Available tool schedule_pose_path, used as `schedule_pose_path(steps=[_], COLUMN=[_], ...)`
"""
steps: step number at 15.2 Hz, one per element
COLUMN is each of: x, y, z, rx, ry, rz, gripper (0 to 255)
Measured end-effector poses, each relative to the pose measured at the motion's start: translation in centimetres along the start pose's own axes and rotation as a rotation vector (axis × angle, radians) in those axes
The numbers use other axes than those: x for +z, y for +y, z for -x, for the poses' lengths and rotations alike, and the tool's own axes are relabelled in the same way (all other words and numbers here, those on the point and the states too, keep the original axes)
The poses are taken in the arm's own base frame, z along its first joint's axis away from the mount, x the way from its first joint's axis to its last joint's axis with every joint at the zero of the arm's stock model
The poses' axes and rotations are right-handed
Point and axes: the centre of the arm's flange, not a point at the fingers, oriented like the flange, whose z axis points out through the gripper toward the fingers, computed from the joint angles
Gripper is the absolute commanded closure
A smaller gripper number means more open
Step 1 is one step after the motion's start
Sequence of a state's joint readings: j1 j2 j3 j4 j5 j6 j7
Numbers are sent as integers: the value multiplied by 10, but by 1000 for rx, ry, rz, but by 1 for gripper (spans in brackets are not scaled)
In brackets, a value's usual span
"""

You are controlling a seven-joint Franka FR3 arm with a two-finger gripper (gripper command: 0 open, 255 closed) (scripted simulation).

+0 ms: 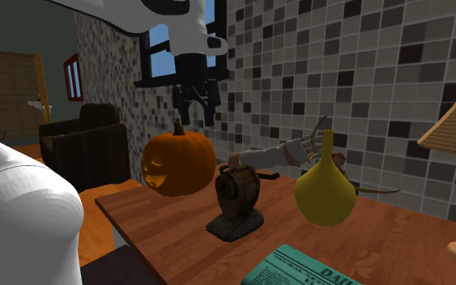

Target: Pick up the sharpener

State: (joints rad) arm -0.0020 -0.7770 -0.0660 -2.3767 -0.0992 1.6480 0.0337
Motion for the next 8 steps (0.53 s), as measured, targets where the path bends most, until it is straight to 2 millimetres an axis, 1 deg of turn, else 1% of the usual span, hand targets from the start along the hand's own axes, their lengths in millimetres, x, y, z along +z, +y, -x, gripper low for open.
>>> schedule_pose_path(steps=[1,2,6,8], x=[0,3,28,47], y=[0,-1,-4,-6], z=[0,-5,-45,-66], rx=[0,8,64,95], ry=[0,-1,-9,-13], rz=[0,1,9,13], gripper=[0,0,0,0])
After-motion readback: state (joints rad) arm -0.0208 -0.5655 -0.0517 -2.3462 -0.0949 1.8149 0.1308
